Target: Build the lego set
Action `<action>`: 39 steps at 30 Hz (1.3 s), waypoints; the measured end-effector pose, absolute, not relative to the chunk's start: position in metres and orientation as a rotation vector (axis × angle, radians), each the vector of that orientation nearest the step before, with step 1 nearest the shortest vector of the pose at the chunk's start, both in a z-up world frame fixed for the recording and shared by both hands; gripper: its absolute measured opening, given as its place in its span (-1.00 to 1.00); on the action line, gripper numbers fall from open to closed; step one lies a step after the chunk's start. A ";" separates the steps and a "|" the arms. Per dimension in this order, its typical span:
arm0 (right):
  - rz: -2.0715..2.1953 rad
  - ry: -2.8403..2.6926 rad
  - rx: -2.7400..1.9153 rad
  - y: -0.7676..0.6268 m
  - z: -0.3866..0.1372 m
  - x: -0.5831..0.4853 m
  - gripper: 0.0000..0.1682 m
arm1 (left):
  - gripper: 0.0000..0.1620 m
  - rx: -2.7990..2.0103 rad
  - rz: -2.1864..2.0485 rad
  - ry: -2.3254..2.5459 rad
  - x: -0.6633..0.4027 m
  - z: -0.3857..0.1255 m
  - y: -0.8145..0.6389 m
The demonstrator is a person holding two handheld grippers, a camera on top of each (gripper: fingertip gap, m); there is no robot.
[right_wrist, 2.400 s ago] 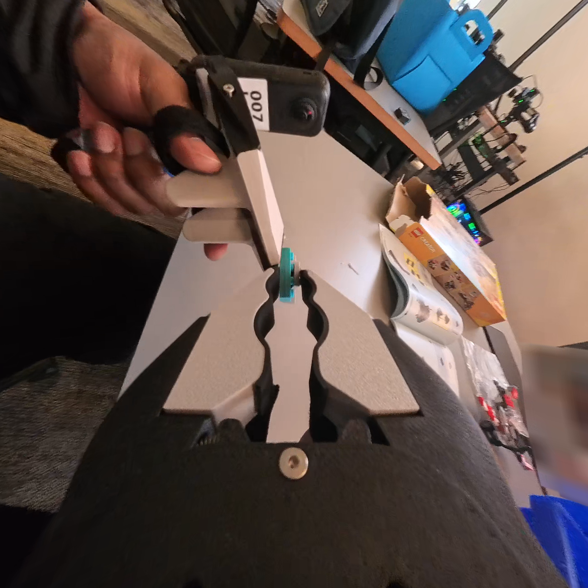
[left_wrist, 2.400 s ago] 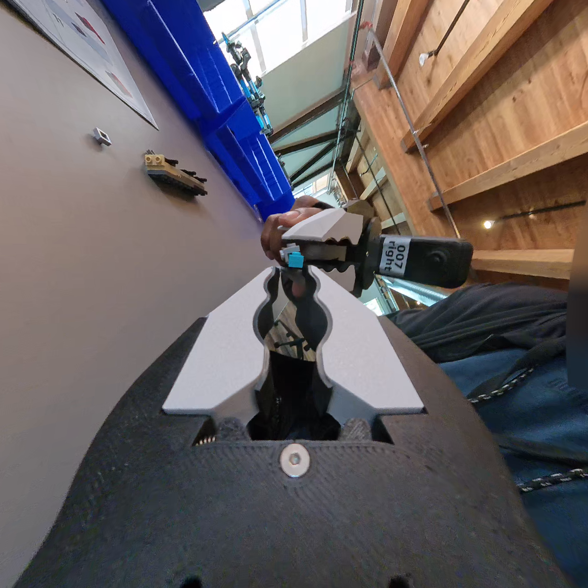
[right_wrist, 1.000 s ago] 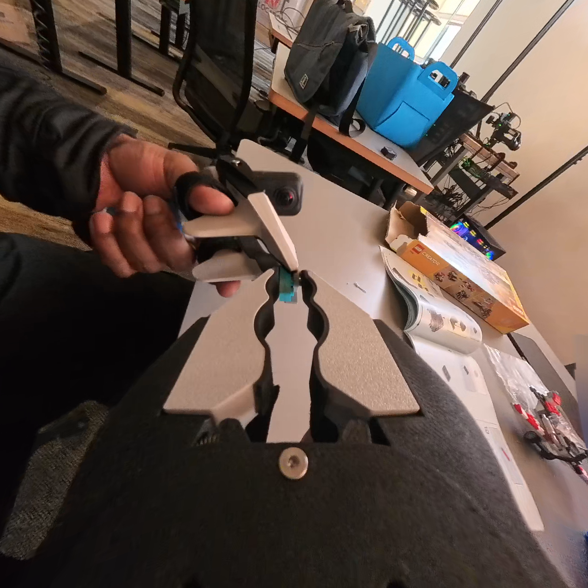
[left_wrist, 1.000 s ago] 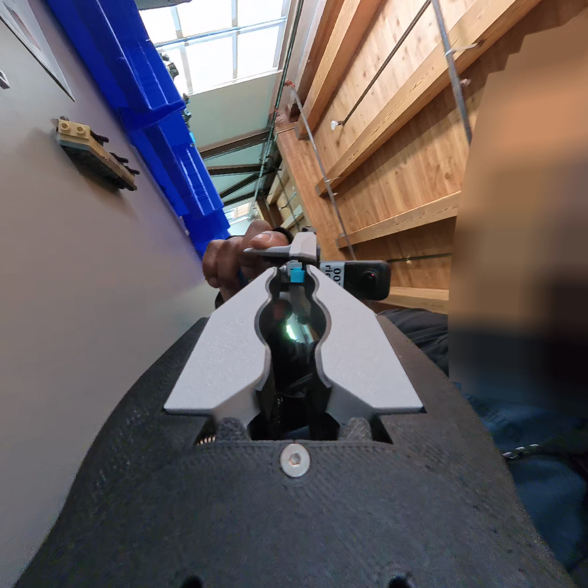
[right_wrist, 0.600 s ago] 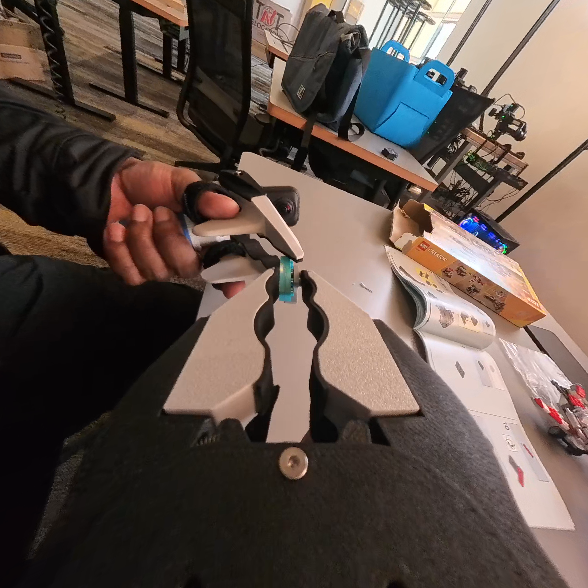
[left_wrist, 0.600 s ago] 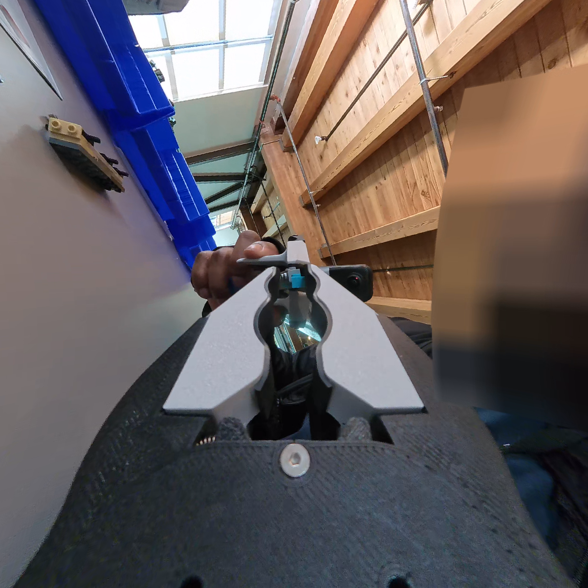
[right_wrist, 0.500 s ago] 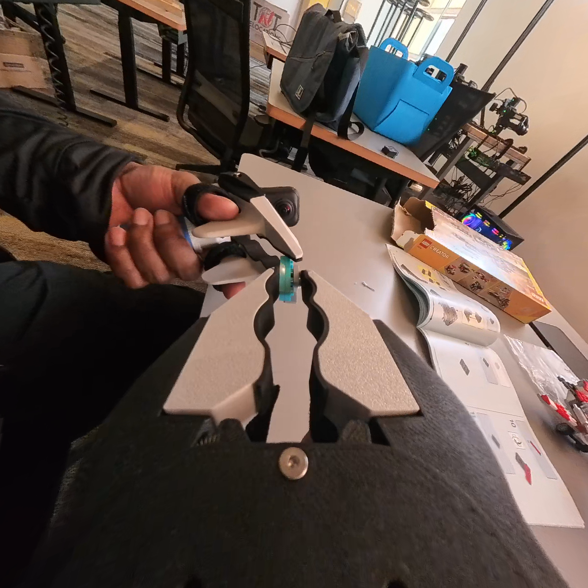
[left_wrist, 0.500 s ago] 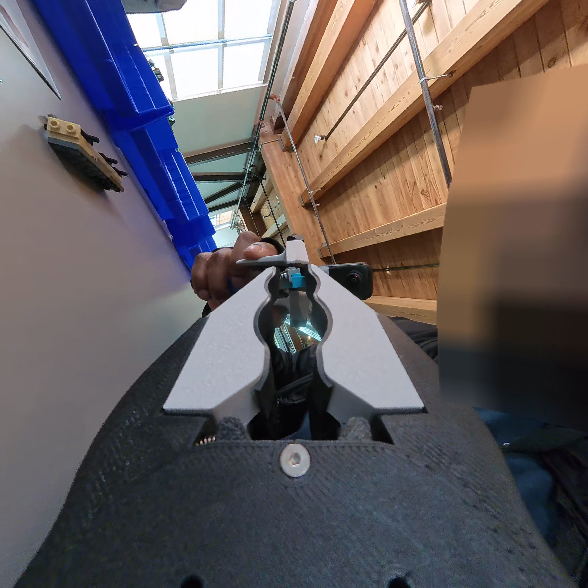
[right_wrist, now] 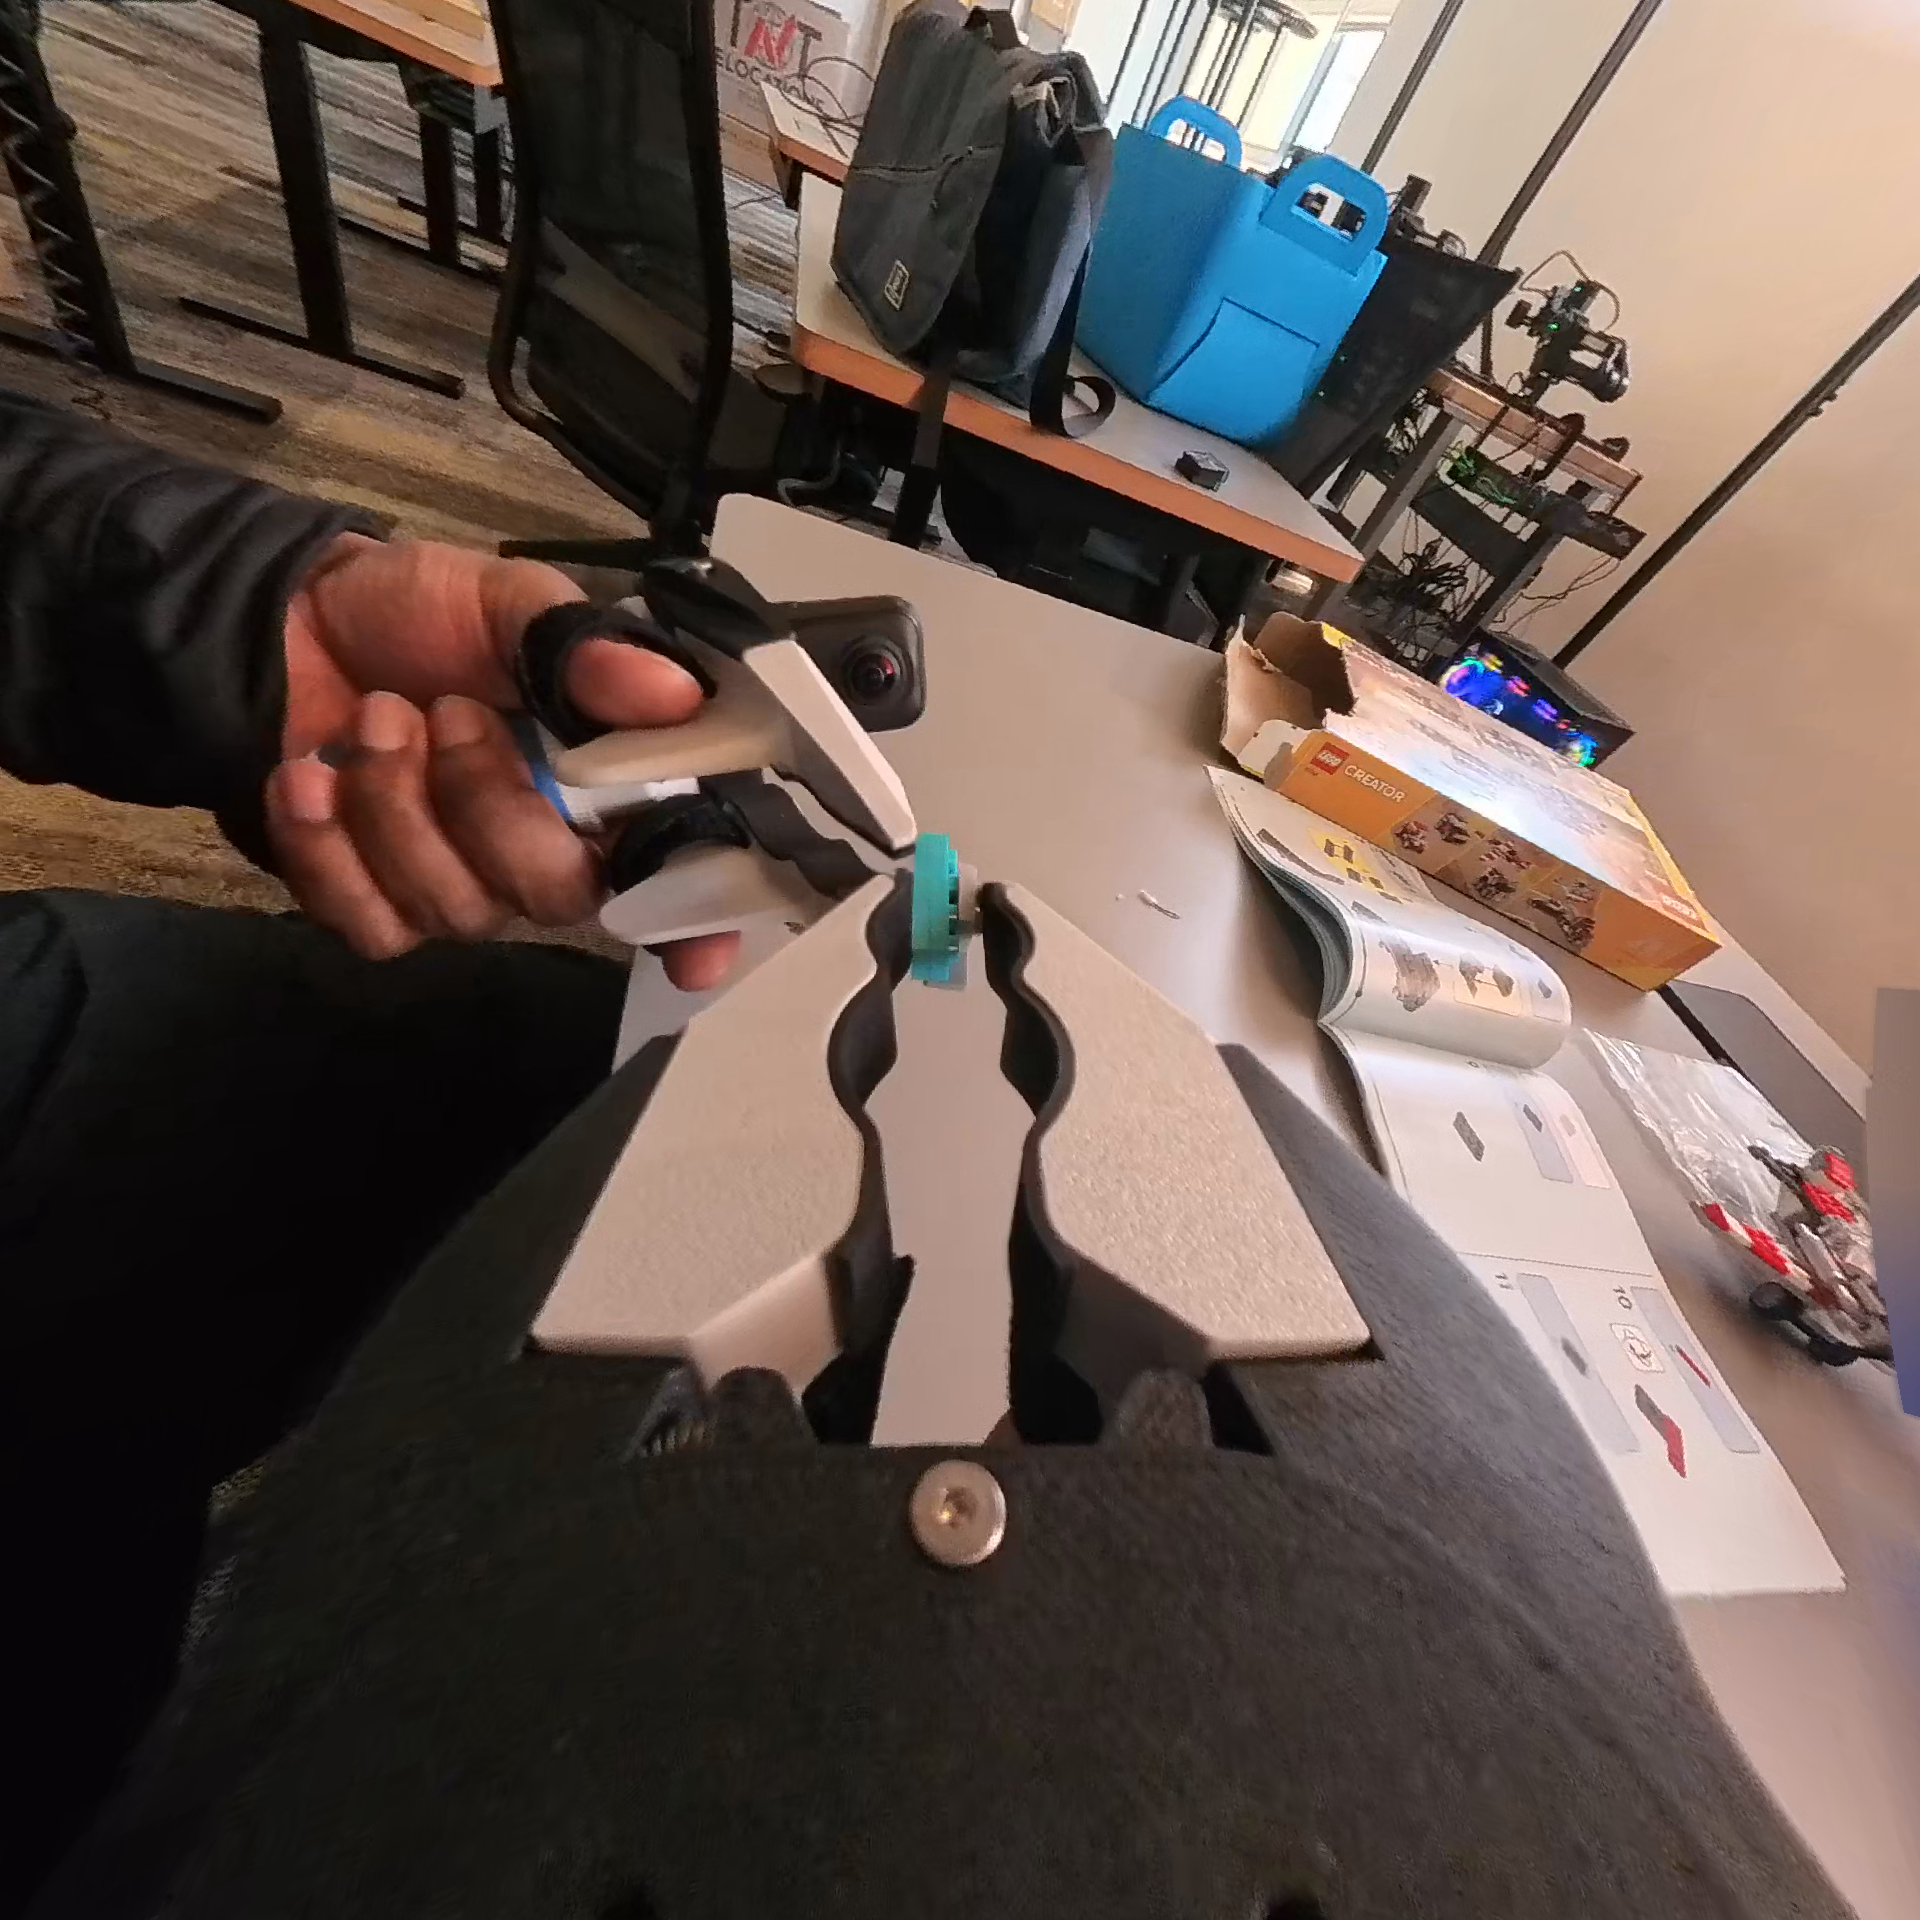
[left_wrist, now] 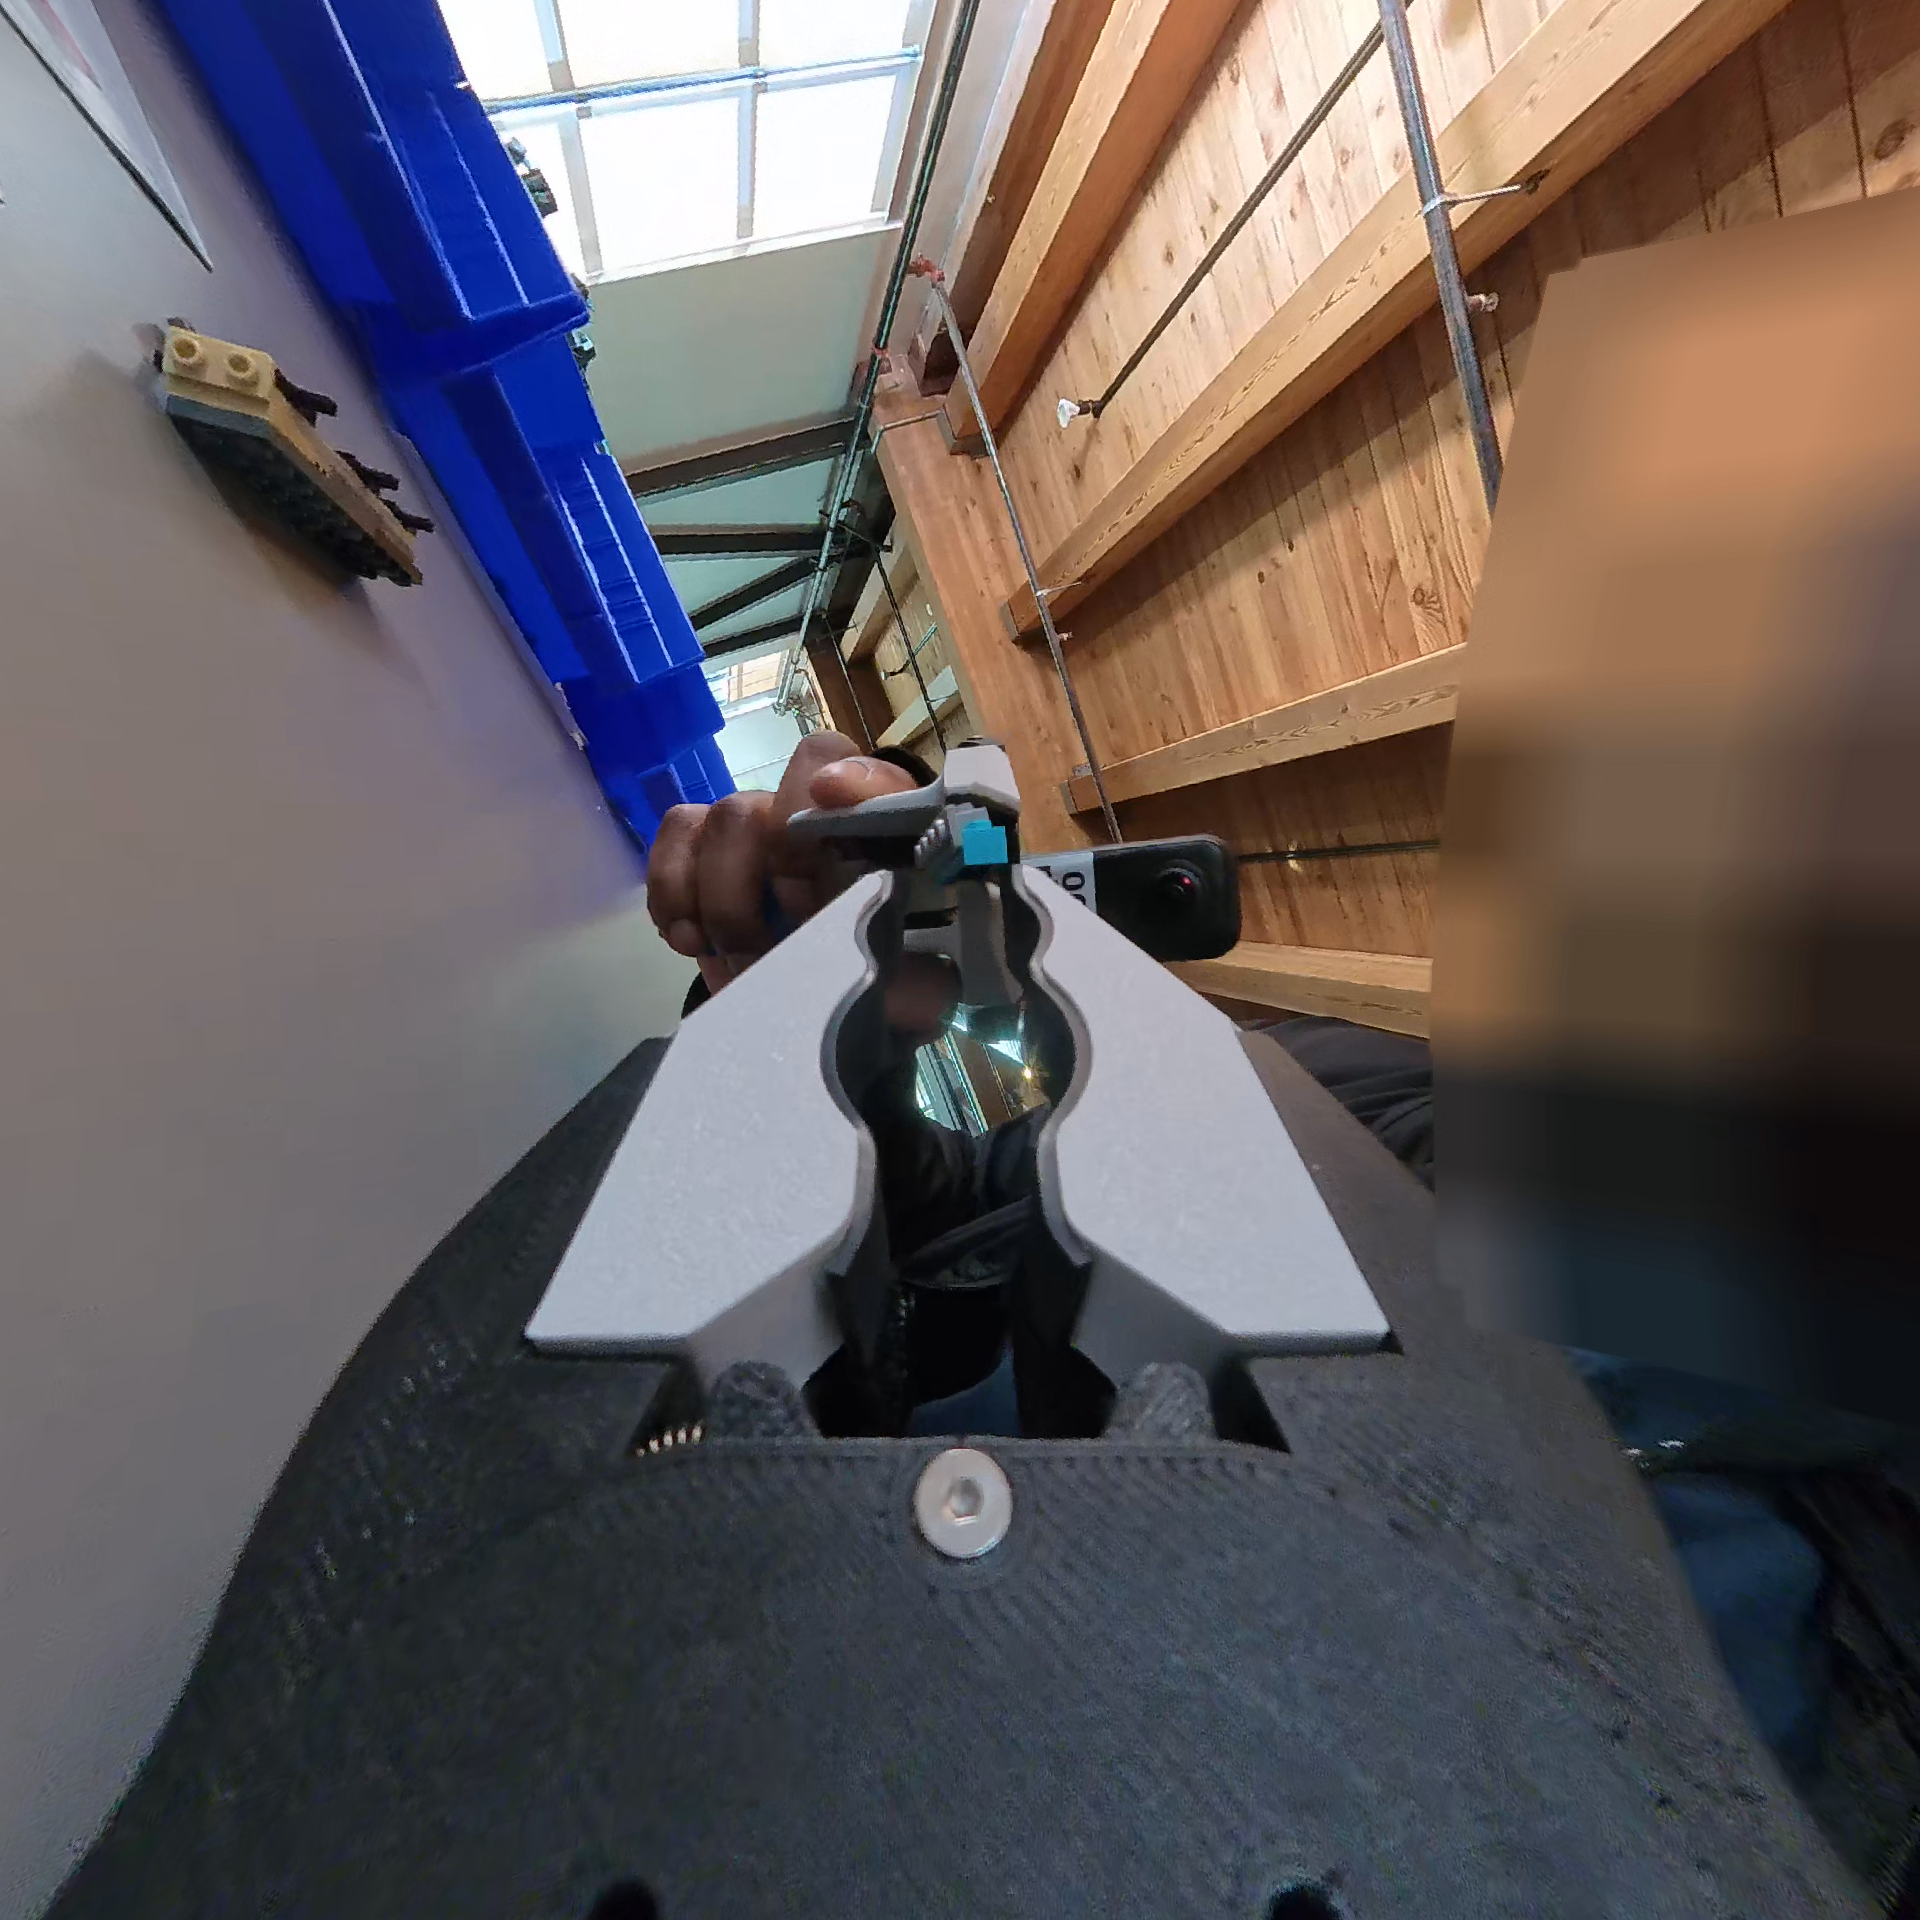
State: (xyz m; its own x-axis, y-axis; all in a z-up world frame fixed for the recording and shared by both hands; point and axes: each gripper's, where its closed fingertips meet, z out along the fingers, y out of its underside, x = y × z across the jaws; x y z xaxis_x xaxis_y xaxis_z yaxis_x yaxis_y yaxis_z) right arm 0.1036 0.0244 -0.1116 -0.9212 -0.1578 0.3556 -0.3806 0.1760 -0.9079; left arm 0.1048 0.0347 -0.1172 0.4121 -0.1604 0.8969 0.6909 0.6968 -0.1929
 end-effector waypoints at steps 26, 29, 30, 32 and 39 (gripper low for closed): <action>1.543 -2.112 0.663 0.027 -0.130 0.102 -0.84 | -0.90 -0.585 -0.581 -1.149 0.097 -0.131 0.045; 1.542 -2.105 0.657 0.026 -0.129 0.101 -0.84 | -0.91 -0.588 -0.569 -1.143 0.097 -0.130 0.044; 1.544 -2.103 0.651 0.026 -0.128 0.101 -0.84 | -0.91 -0.591 -0.562 -1.141 0.097 -0.130 0.044; 1.549 -2.103 0.638 0.026 -0.127 0.101 -0.84 | -0.91 -0.599 -0.548 -1.136 0.097 -0.129 0.043; 1.567 -2.122 0.587 0.025 -0.124 0.100 -0.84 | -0.90 -0.613 -0.503 -1.113 0.097 -0.126 0.042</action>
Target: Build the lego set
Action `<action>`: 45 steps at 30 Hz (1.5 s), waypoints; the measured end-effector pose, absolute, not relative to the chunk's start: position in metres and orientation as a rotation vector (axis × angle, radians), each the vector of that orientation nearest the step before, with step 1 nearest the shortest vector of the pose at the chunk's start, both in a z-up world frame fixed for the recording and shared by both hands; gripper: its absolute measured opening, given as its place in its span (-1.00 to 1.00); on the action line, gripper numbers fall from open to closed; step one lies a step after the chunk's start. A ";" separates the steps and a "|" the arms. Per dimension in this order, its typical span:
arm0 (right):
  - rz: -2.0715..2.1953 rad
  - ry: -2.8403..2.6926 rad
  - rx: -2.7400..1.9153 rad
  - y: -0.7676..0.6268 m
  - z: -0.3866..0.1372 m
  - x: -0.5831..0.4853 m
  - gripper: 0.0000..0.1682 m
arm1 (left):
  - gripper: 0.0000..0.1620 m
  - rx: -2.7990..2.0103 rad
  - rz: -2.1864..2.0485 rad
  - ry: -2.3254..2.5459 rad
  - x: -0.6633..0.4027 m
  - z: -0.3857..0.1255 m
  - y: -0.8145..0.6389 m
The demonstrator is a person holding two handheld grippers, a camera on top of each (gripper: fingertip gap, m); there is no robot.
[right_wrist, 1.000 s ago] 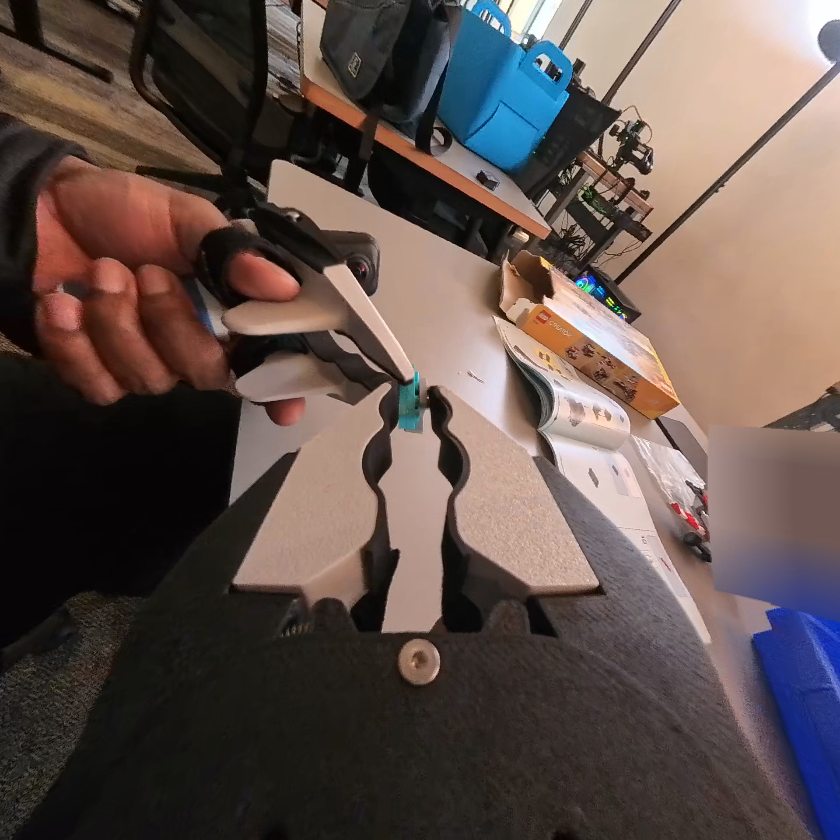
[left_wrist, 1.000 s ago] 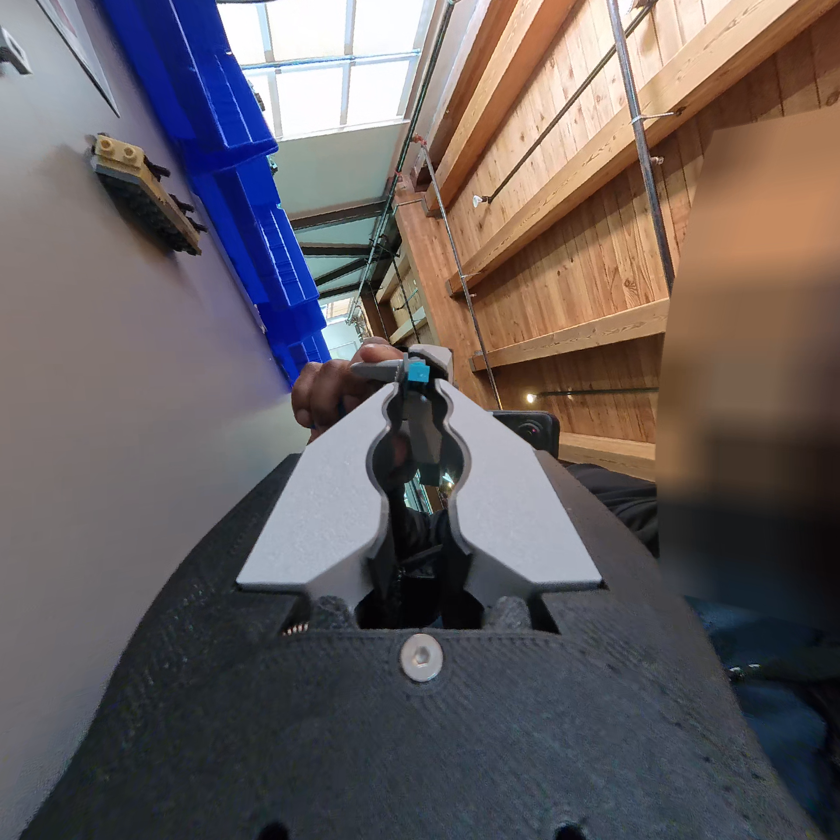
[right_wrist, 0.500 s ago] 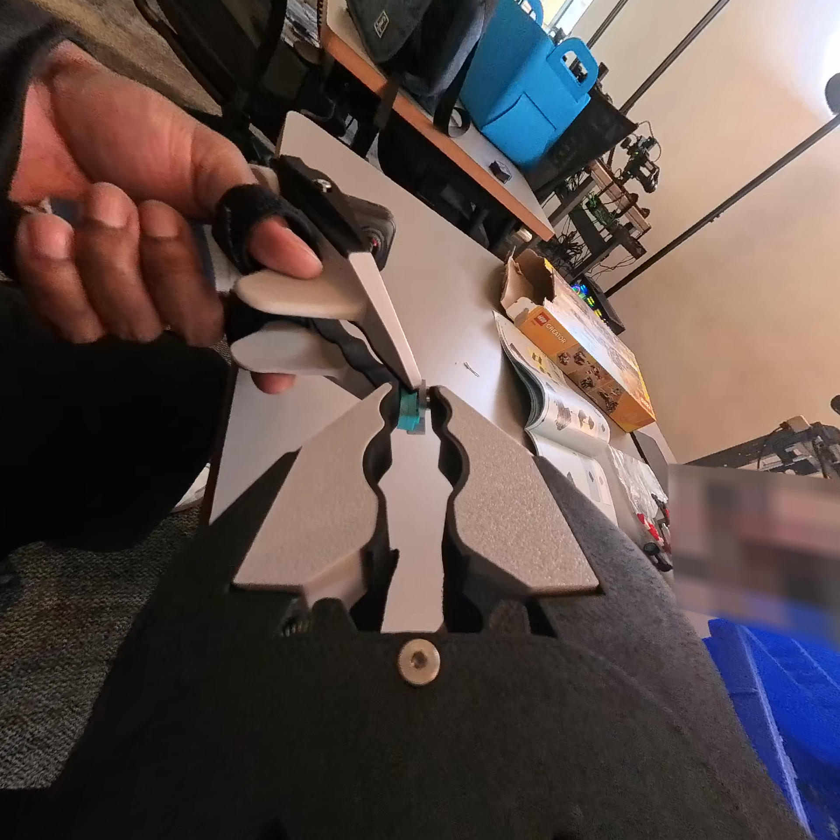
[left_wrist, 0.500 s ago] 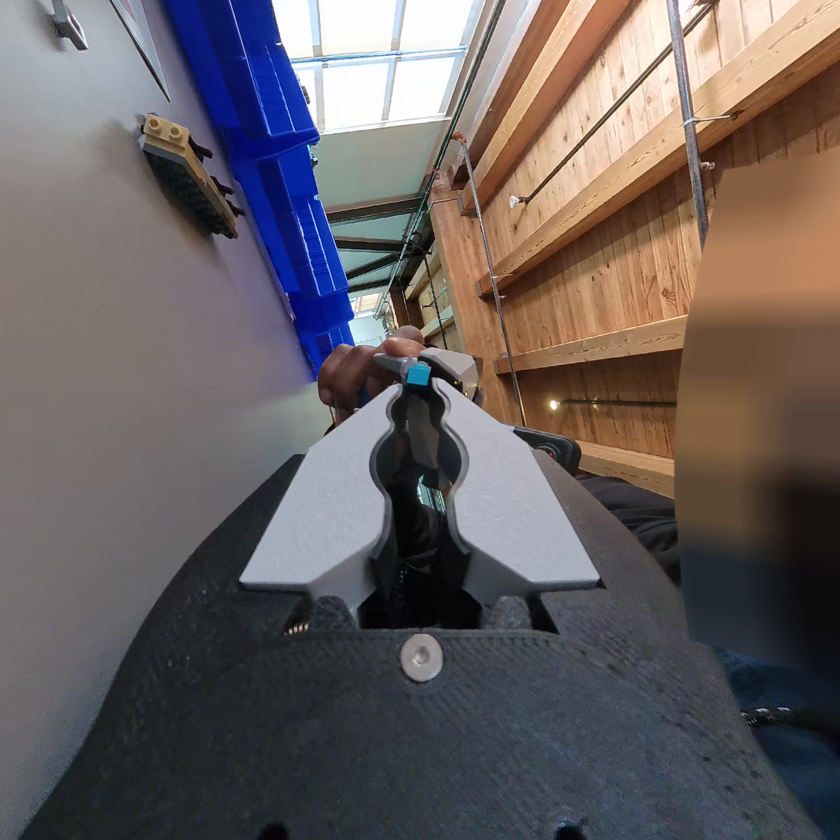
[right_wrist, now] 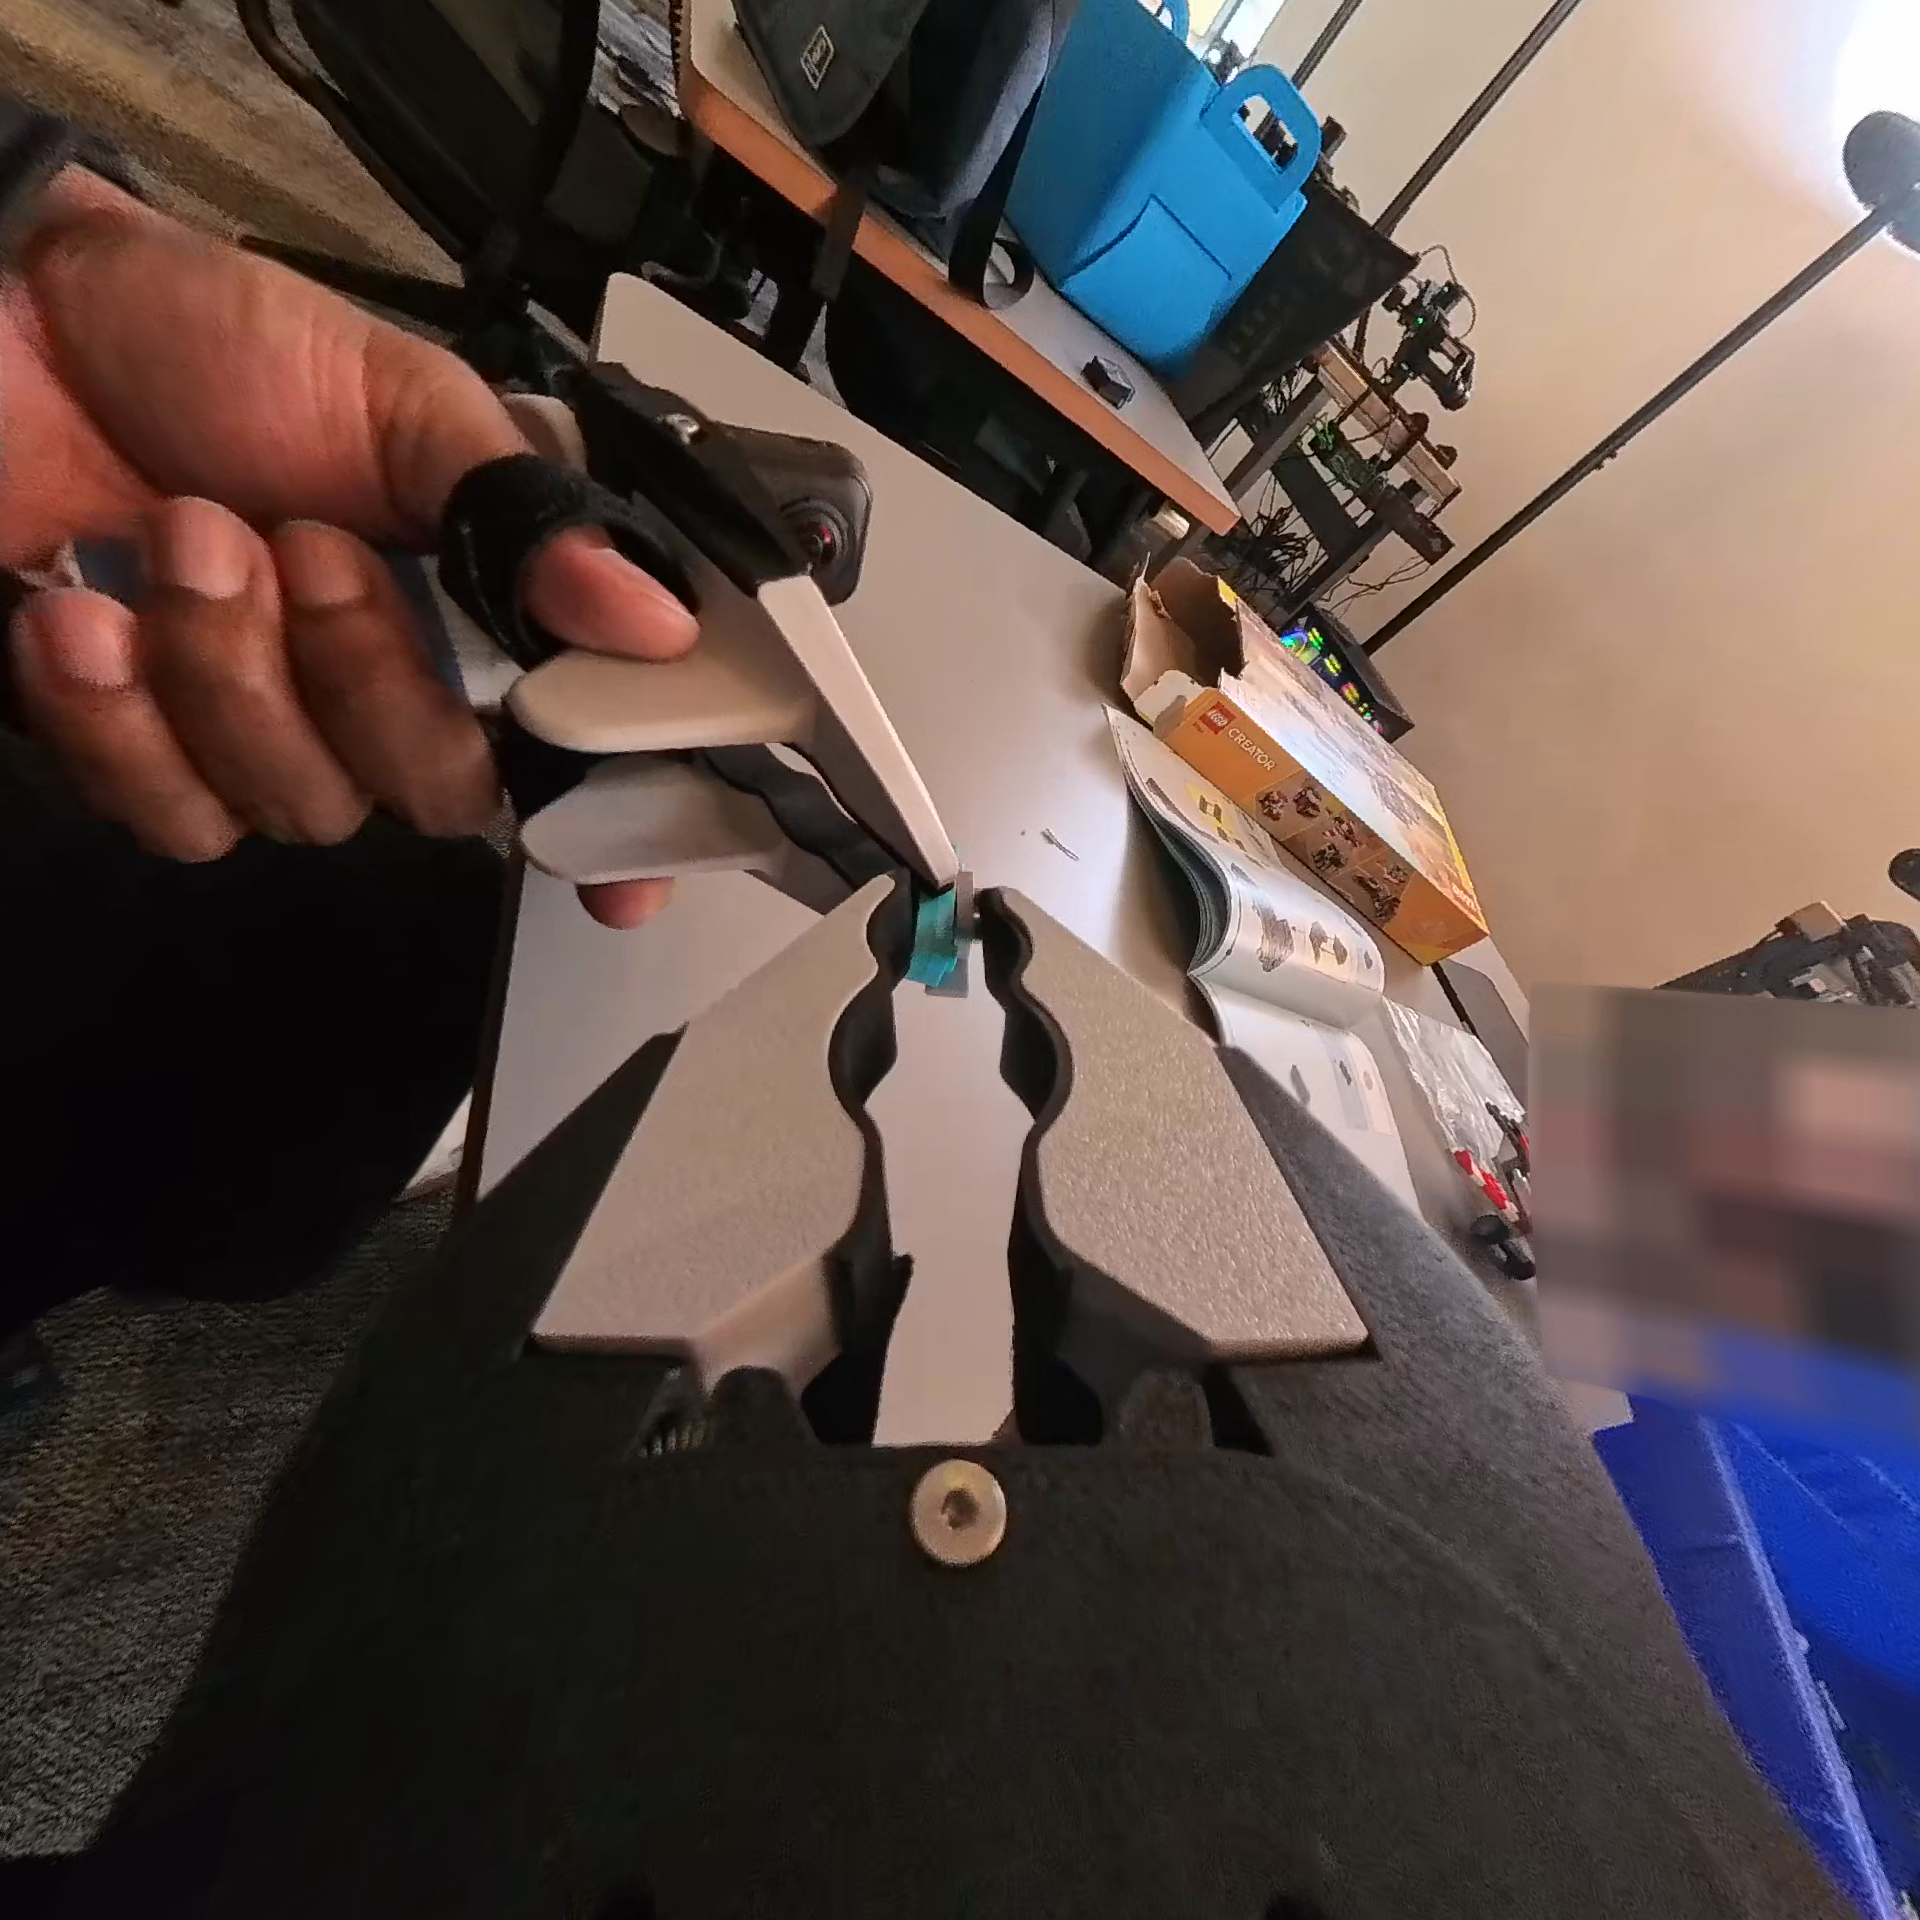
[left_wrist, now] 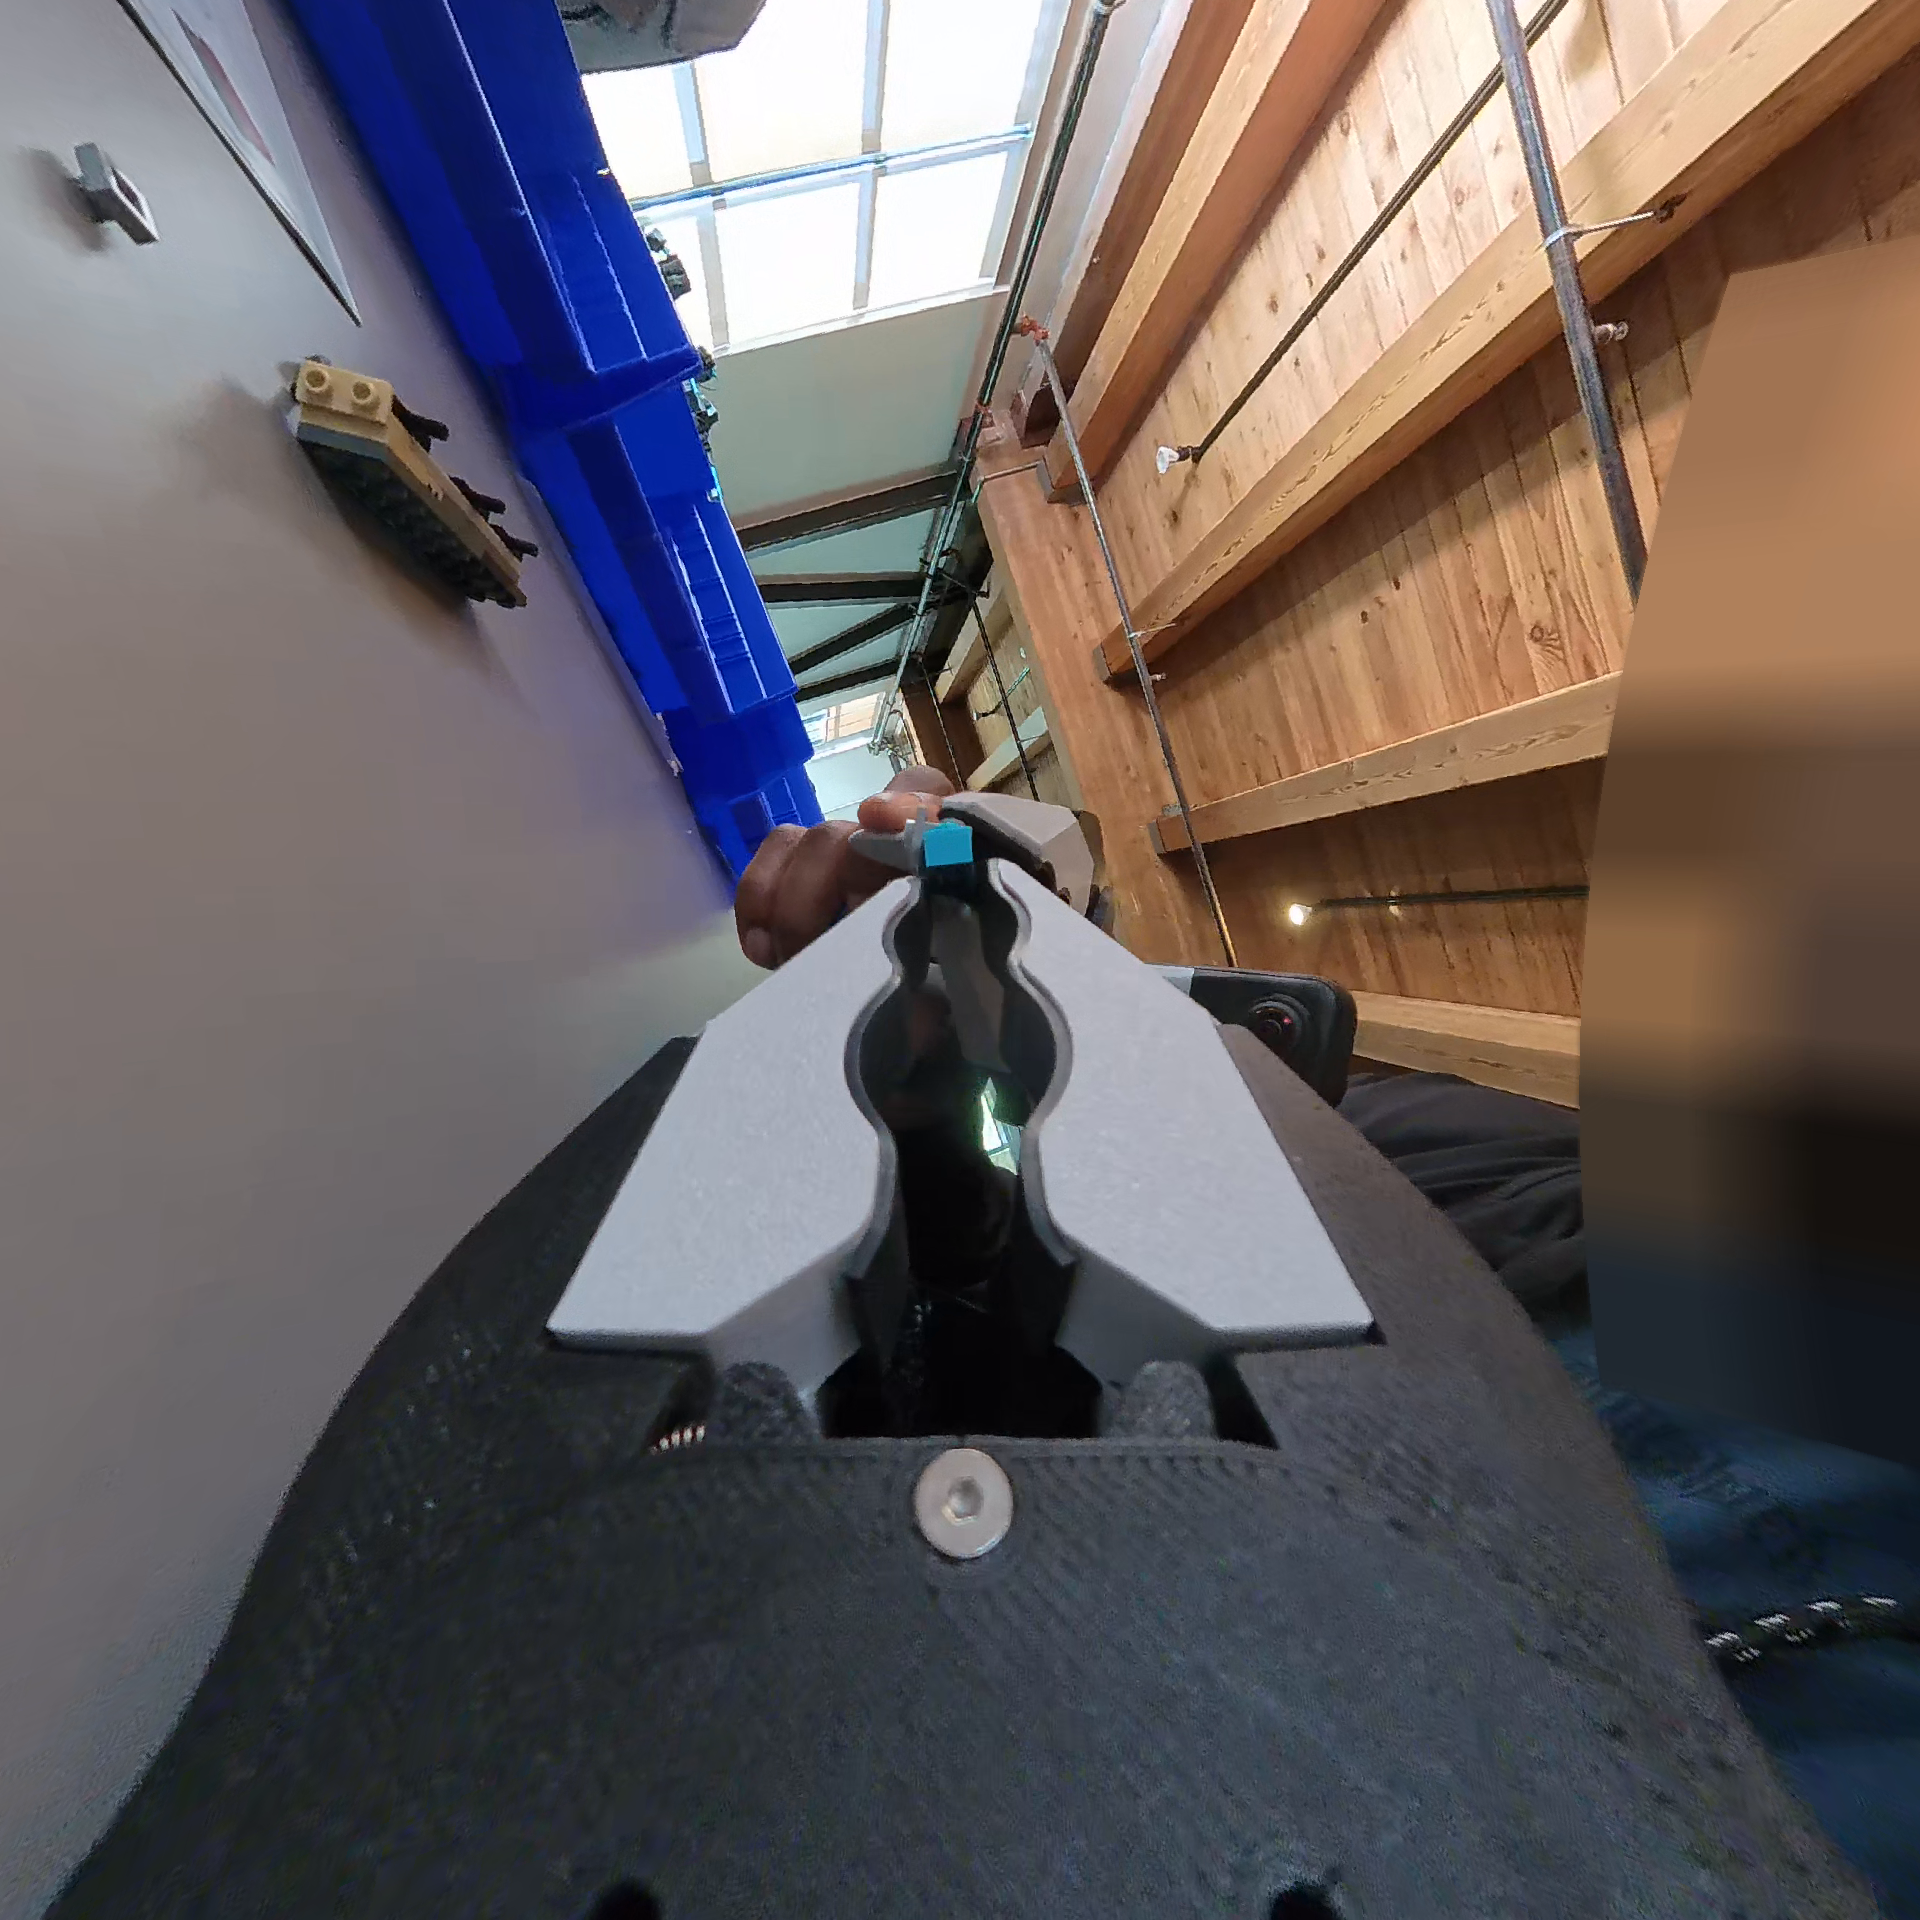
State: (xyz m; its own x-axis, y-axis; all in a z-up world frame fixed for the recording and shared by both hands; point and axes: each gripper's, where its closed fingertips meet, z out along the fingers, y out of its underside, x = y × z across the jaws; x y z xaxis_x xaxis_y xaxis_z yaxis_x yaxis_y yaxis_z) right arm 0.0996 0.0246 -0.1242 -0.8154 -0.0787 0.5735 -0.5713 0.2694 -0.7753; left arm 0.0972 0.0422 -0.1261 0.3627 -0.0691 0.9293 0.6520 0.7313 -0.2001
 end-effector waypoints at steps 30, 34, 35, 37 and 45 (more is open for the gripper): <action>1.776 -2.260 0.485 0.027 -0.114 0.109 -0.85 | -0.76 -0.592 -0.515 -1.028 0.103 -0.113 0.036; 1.761 -2.227 0.528 0.028 -0.112 0.110 -0.84 | -0.79 -0.596 -0.518 -1.021 0.104 -0.111 0.038; 1.770 -2.226 0.531 0.029 -0.112 0.111 -0.84 | -0.80 -0.597 -0.520 -1.018 0.104 -0.111 0.038; 1.784 -2.240 0.527 0.030 -0.111 0.111 -0.85 | -0.82 -0.595 -0.527 -1.016 0.104 -0.111 0.039; 1.800 -2.269 0.520 0.032 -0.109 0.111 -0.85 | -0.82 -0.599 -0.542 -1.006 0.105 -0.110 0.042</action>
